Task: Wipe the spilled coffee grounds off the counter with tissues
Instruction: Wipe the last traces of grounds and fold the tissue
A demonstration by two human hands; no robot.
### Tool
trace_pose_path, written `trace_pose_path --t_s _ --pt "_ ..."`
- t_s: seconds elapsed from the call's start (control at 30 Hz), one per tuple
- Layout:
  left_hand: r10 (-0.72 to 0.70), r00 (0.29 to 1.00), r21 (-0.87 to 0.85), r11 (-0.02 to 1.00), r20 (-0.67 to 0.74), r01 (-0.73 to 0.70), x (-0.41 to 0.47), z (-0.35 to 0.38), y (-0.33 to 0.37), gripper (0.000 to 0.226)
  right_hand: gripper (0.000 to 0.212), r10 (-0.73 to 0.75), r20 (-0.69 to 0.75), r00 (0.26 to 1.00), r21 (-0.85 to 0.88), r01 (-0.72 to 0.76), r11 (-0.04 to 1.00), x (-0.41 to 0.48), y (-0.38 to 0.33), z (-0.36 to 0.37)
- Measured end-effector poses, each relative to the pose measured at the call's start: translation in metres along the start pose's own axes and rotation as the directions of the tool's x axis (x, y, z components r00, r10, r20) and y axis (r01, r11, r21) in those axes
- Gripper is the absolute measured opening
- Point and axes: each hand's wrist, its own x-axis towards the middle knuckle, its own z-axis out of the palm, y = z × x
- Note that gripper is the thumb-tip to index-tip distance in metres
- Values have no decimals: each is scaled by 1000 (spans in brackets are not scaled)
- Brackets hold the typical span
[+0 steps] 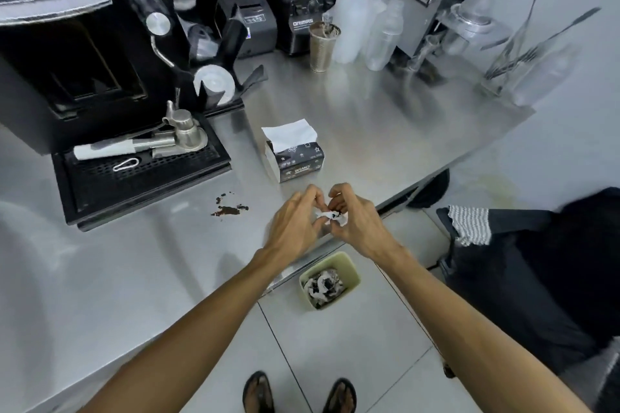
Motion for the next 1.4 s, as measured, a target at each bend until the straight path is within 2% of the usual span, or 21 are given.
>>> trace_pose_path --t_s 0.1,0.33,0.57,0.73,0.83,0.93,1.0,1.1,1.27,1.33,1.4 --pt "27 999 -3 1000 32 -27 -1 24 22 38 54 12 -17 1000 -31 -13 999 -22 21 -15" --pt "-21 998 30 999 53 20 -9 82 59 39 49 34 -9 999 -35 -35 999 -62 74 -34" --pt "-79 997 83 994 21 77 -16 153 44 28 46 57 48 997 -3 -57 998 -81 139 -10" --pt "-84 996 135 988 27 80 -17 231 -24 29 43 52 115 992 -37 -49 998 -88 212 57" --pt "-113 993 207 973 40 103 -13 294 -98 26 49 61 159 985 -45 -54 998 -89 281 129" --pt "-155 984 202 970 84 135 -15 364 -174 21 52 86 197 977 -43 -79 996 -96 352 211" --pt "-197 972 226 960 124 166 -15 409 -225 21 50 96 230 968 -73 -81 994 -101 400 262" --pt "-191 965 331 936 181 123 -10 474 -290 19 46 106 263 959 -183 -58 981 -104 468 325" --pt "-216 941 438 895 261 84 4 525 -332 21 34 181 316 931 -347 -63 936 -98 530 371" --pt "-222 947 449 888 232 99 4 537 -339 18 26 217 300 929 -385 -90 919 -95 539 377" --pt "-228 945 455 885 234 101 3 543 -343 22 27 249 301 921 -414 -109 904 -93 542 380"
